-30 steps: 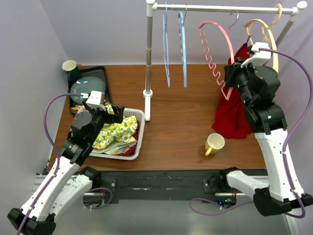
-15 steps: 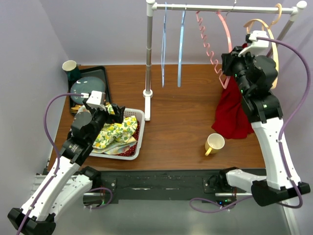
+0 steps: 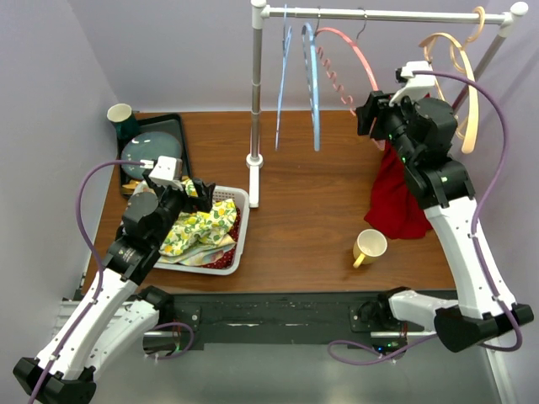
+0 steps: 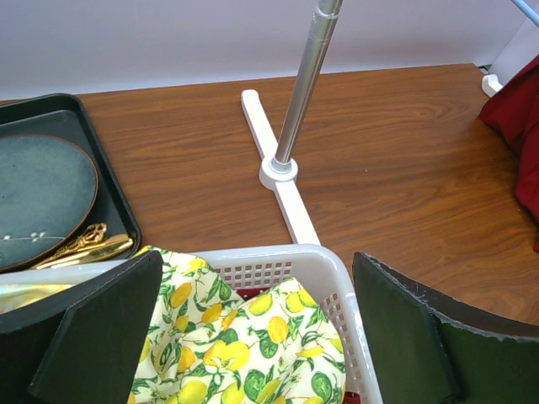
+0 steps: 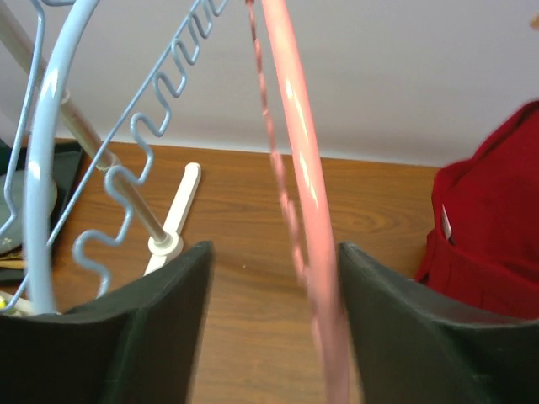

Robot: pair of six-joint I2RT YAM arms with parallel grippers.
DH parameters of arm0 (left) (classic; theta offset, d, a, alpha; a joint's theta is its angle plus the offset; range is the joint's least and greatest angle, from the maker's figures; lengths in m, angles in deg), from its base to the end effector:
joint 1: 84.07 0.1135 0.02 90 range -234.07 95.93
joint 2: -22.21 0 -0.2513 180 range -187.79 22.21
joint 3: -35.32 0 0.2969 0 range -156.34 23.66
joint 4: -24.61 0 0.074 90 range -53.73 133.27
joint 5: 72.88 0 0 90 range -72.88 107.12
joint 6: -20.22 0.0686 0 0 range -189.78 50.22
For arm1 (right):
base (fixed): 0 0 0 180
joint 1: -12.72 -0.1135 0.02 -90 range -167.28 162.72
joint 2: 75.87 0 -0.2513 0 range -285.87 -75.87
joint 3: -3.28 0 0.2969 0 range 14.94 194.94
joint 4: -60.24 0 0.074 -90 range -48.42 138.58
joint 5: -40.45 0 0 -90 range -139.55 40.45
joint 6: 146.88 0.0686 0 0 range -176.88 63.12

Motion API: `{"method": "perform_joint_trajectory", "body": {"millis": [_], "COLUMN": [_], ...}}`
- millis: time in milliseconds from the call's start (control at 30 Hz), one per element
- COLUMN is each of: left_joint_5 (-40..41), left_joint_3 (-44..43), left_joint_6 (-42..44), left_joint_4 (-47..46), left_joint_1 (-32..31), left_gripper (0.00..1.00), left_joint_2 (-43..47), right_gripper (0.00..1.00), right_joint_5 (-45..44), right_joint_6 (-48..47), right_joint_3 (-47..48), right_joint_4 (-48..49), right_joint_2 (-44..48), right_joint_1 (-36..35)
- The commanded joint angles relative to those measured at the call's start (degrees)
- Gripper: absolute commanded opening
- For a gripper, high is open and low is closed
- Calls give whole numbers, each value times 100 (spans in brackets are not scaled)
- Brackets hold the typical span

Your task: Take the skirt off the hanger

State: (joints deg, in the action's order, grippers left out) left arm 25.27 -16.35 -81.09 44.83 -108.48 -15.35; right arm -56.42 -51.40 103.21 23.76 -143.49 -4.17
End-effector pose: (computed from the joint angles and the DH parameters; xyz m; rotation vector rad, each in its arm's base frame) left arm 0.2315 -0.0944 0.3240 0.0850 1.6862 -0.3501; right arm 0.3057 0.0842 0.4942 -0.0721 1.6452 0.1997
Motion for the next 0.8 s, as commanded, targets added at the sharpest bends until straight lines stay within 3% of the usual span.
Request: {"method": "perform_joint_trajectory", "body": {"millis": [0,167,300,533,700,767], "left_joint_5": [29,-32,-85,-155,-208,-225], "left_joint_3": [-51,-51,-51,-16,-24,-24], "left_joint_6": [103,103,94,76,76,85], "left_joint_4": [-258,-267,-267,-293,-302,-302], "left_joint_1": [15,15,15,6,-82,-117], "left_gripper": [100,100,100,100,100,100], "left_joint_2": [21,-40,-58,-85,-181,-190], "right_gripper": [72,75,74,74,75,75], "right_joint_5": [-480,-815,-1796,-3310,-3522,-3174], "right_joint_6": [182,174,-300,-996,-1171,-1146], "right_joint_3": [480,999,1333,2394,2634,2748], "right_joint_4": [-769,-1043,-876,-1428,-1447,-1481], "right_joint_2": [380,653,601,-339,-735,-823], "right_joint_1": [-17,-8,-17,80,500,903]}}
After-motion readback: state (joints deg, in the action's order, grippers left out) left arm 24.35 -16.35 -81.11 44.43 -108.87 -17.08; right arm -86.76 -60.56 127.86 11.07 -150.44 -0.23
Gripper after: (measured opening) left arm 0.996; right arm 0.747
